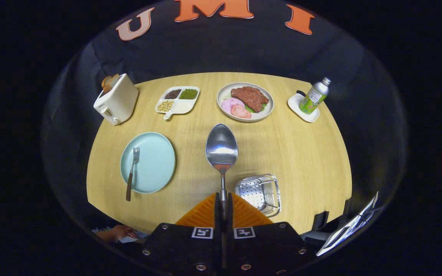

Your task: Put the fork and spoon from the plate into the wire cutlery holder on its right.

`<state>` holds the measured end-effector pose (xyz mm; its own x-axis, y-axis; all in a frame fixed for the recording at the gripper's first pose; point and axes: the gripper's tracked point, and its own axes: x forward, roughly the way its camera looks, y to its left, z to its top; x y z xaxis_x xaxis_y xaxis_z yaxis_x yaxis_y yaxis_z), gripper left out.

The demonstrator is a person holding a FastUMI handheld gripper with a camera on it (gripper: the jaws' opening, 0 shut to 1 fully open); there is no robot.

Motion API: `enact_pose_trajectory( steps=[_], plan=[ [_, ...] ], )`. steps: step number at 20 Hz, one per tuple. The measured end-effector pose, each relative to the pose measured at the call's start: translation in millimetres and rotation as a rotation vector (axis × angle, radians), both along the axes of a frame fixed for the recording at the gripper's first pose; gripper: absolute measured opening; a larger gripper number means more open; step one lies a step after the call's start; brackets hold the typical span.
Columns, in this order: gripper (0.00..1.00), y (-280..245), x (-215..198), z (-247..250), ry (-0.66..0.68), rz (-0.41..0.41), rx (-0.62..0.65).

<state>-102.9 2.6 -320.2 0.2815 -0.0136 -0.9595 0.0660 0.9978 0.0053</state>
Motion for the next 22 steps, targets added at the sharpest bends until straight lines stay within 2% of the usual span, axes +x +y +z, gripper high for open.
enact_pose_trajectory(
  steps=[5,13,17,22],
  plan=[
    [0.05,-26,-29,-8,0.114,0.056,-0.011],
    [0.05,-56,-71,-24,0.302,0.196,-0.07],
    [0.05,-65,-82,-30,0.396,0.23,-0.069],
    [0.07,-70,-71,-35,0.401,0.199,-0.062]
  ],
)
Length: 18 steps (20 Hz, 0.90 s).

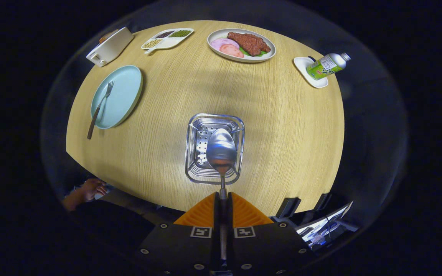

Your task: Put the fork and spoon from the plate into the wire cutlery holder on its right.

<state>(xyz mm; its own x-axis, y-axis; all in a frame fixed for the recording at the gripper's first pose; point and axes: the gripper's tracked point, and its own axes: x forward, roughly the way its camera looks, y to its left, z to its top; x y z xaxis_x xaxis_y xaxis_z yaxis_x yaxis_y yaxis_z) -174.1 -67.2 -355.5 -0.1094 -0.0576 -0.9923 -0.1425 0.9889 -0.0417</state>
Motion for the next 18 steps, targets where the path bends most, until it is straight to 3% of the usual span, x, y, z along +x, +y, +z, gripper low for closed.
enact_pose_trajectory(
  steps=[6,11,13,18],
  plan=[
    [0.14,2,20,3,-0.073,-0.034,0.013],
    [0.16,26,64,29,-0.286,-0.08,0.085],
    [0.22,46,86,42,-0.402,-0.07,0.12],
    [0.54,95,144,87,-0.725,-0.087,0.196]
  ],
)
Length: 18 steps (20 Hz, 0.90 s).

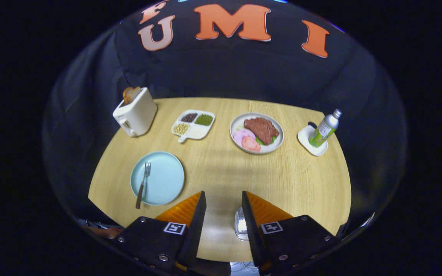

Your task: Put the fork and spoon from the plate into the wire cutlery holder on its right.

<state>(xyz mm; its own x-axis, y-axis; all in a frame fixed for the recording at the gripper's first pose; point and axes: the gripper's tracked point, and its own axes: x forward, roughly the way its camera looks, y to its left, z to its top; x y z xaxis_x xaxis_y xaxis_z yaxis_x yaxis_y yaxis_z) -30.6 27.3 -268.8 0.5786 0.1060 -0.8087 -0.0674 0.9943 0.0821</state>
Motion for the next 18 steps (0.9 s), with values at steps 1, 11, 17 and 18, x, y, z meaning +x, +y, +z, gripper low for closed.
enact_pose_trajectory(
  steps=[1,11,17,18],
  plan=[
    [0.59,11,9,7,-0.06,-0.01,0.013],
    [0.85,112,53,42,-0.429,0.046,0.062],
    [0.86,182,54,8,-0.35,0.12,0.102],
    [0.86,191,54,5,-0.343,0.131,0.106]
  ],
)
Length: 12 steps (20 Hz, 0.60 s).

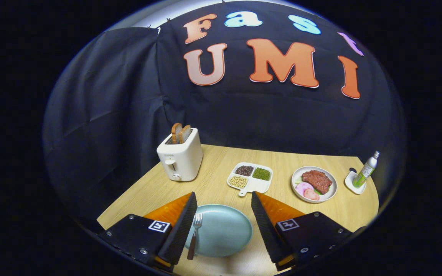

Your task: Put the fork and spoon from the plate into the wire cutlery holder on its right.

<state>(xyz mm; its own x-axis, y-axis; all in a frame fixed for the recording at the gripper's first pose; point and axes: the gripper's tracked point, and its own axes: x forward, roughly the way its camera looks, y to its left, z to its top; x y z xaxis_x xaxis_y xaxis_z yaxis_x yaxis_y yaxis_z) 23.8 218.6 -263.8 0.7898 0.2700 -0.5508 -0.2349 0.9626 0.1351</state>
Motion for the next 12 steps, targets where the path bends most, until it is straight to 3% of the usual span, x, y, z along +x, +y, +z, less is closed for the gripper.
enact_pose_trajectory(
  steps=[4,12],
  plan=[
    [0.86,27,-4,-23,0.062,0.05,-0.021],
    [0.86,62,-41,-105,0.382,0.166,-0.121]
  ],
)
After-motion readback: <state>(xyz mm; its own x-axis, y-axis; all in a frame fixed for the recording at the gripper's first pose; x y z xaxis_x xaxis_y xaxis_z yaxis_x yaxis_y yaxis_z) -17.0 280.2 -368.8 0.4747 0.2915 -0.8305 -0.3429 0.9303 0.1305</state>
